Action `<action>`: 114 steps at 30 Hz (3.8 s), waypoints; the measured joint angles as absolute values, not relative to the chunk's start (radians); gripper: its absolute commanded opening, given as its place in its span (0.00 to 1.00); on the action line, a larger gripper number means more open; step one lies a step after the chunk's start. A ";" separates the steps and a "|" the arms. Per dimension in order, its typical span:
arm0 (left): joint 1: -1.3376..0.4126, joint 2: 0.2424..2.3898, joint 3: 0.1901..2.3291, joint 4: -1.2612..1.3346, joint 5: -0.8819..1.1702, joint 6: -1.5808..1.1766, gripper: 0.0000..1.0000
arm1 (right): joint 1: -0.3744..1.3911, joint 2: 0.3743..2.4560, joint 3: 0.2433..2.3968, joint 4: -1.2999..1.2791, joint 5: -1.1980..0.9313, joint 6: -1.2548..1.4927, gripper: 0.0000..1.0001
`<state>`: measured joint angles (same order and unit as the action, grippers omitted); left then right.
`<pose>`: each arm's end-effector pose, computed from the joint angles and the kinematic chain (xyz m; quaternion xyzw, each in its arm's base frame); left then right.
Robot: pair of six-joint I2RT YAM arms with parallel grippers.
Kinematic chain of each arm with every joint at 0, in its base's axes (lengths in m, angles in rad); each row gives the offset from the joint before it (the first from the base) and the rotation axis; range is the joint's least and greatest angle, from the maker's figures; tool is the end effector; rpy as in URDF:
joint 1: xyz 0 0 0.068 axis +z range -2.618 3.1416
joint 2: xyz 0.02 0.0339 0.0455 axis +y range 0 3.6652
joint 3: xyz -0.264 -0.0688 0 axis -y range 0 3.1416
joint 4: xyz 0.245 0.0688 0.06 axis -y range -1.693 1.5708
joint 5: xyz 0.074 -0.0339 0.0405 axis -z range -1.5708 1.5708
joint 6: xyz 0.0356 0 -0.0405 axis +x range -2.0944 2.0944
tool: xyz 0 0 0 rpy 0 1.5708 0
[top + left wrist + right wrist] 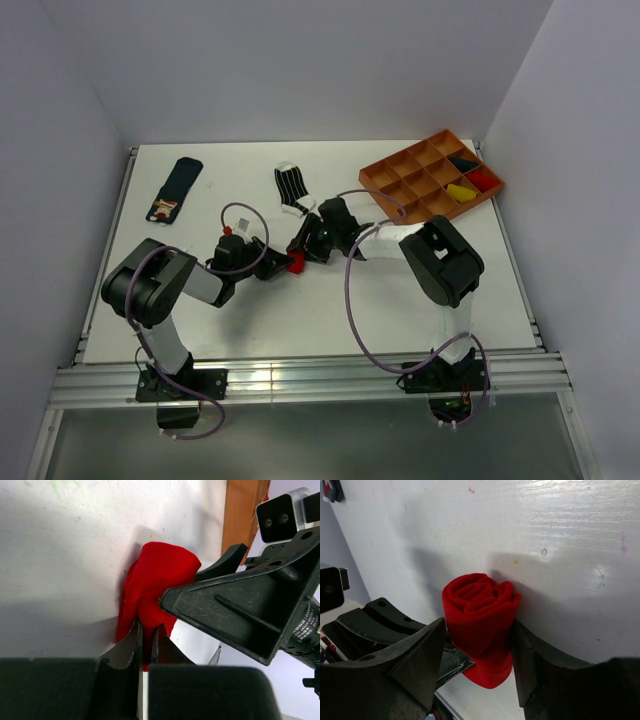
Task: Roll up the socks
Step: Pick up the sock at the center of the board, then place the sock in the storage box.
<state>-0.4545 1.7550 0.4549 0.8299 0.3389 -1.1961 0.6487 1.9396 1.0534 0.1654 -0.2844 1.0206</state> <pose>0.2532 -0.1369 0.1043 -0.2222 0.8150 -0.4762 0.2440 0.3110 0.2483 0.1365 0.1093 0.8971 0.3892 0.1784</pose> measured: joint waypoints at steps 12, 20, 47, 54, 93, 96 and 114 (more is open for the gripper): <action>-0.430 1.809 0.429 0.939 0.380 -1.241 0.38 | 0.653 1.970 1.120 0.074 -0.272 0.935 0.00; -0.440 1.673 0.430 0.741 0.328 -1.176 0.63 | 0.681 1.937 1.153 -0.024 -0.195 0.815 0.00; -0.371 0.913 0.882 -0.386 -0.329 -0.666 0.99 | 0.004 1.657 1.424 -0.435 0.013 0.199 0.00; -0.362 0.792 0.876 -0.388 -0.489 -0.538 0.99 | -0.081 1.773 1.522 -0.414 0.068 0.044 0.00; -0.358 0.744 0.739 -0.297 -0.617 -0.452 1.00 | -0.139 2.131 1.658 -0.592 0.041 0.112 0.00; -0.358 0.748 0.739 -0.297 -0.616 -0.452 1.00 | -0.141 2.151 1.700 -0.638 0.039 0.115 0.00; -0.358 0.809 0.739 -0.299 -0.599 -0.452 0.99 | -0.147 2.235 1.828 -0.765 0.026 0.150 0.10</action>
